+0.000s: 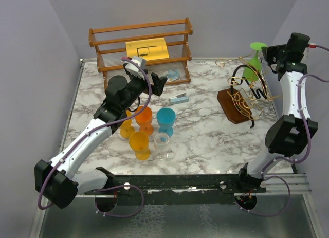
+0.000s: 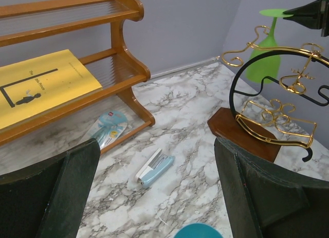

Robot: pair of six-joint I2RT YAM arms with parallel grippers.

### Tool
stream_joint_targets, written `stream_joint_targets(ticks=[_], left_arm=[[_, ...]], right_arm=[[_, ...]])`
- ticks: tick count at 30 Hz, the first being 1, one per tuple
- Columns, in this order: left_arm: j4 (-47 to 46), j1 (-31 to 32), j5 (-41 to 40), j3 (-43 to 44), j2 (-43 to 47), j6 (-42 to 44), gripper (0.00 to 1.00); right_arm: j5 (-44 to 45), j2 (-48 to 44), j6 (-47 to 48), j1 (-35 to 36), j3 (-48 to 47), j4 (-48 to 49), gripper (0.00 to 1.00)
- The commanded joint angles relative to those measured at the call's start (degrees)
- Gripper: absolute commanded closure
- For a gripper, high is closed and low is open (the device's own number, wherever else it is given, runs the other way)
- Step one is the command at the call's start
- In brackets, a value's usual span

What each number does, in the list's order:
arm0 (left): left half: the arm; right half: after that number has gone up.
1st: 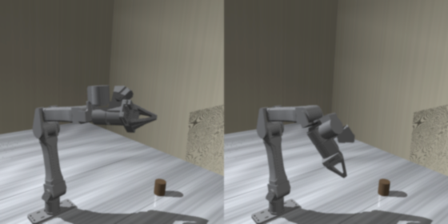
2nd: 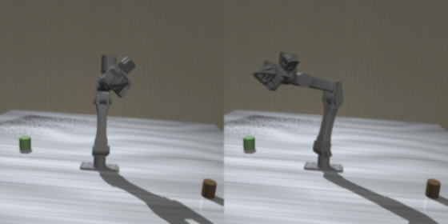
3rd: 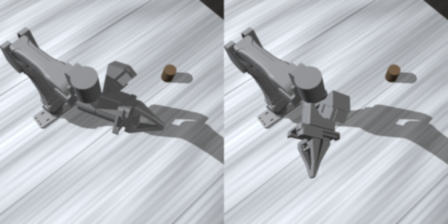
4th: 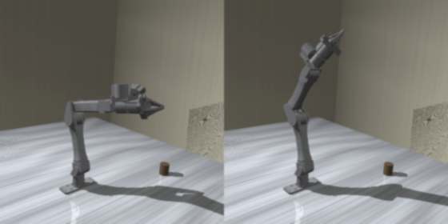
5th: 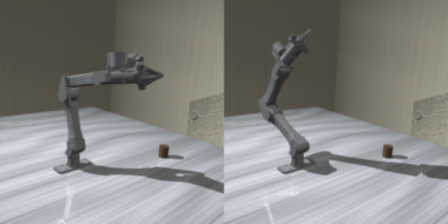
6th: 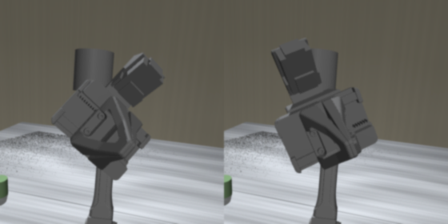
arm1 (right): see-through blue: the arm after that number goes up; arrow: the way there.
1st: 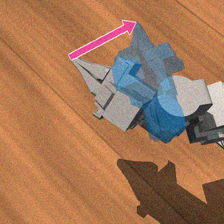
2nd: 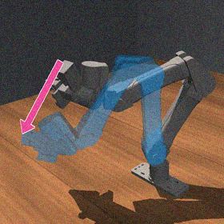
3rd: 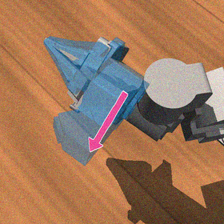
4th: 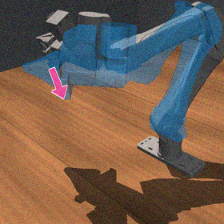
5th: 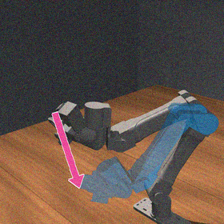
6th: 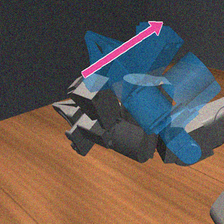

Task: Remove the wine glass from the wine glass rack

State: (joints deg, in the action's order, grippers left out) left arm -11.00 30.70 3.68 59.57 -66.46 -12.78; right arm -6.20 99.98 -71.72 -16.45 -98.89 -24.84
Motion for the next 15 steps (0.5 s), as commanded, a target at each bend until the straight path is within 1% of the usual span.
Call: stream_joint_targets(ticks=[1, 4, 10, 12, 15], left_arm=[[-1.4, -0.6, 1.4, 1.1, 0.6, -0.7, 0.05], [-1.3, -0.7, 1.2, 1.2, 0.9, -0.7, 0.05], [-1.3, -1.2, 1.2, 1.1, 1.3, -0.7, 0.05], [-1.4, -1.4, 1.2, 1.1, 1.3, -1.0, 0.05], [-1.6, -1.6, 1.4, 1.0, 1.5, -1.2, 0.05]], right_arm=[[8.9, -5.6, 0.4, -0.1, 0.3, -5.2, 0.99], [12.8, -7.5, -0.3, -0.5, 0.8, -7.8, 0.99], [13.7, -10.2, -0.2, -1.3, 0.8, -7.8, 0.99], [12.3, -12.0, 1.8, -1.3, 1.9, -3.4, 0.99], [6.6, -15.0, 7.2, -1.3, 5.1, 8.2, 0.99]])
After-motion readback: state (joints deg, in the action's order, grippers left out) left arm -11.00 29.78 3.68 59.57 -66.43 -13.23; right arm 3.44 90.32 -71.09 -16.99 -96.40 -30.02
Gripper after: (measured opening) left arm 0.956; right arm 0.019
